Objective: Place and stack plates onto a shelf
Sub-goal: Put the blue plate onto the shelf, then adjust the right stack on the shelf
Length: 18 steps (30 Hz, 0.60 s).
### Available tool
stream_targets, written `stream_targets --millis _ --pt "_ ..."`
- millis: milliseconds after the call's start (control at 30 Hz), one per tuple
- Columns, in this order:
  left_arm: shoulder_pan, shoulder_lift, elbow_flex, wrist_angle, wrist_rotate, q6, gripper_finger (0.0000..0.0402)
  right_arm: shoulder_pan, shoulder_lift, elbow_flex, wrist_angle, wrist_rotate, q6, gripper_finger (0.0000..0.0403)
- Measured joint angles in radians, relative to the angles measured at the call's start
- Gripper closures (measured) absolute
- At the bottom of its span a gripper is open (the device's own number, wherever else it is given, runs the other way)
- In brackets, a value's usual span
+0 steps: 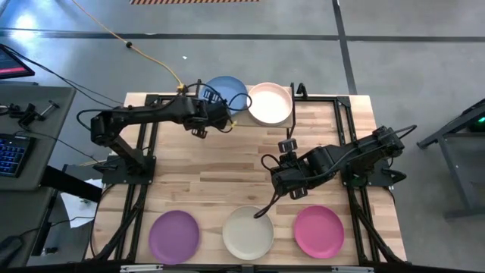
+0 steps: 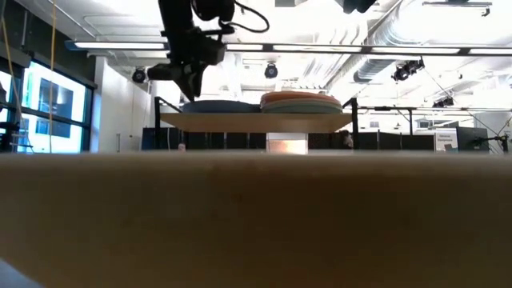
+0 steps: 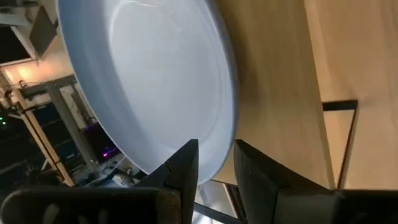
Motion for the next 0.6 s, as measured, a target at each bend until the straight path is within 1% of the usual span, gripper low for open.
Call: stream_targets --millis 300,367,500,600 --pt "0.0 -0.067 0.0 -0.001 0.016 -0.025 0.0309 -0.001 0.0 0.0 0.001 0.001 -0.001 0.0279" --pt "0.0 -0.073 0.0 -0.002 0.022 -0.04 0.0309 -0.01 0.0 0.0 0.012 0.019 -0.006 0.0279" --pt "-0.005 -0.083 0.0 -0.025 0.031 -0.102 0.0309 -0.055 0.0 0.0 0.062 0.099 -0.048 0.0279" --pt "-0.018 -0.09 0.0 -0.064 0.064 -0.161 0.0309 -0.117 0.0 0.0 0.135 0.105 -0.09 0.0279"
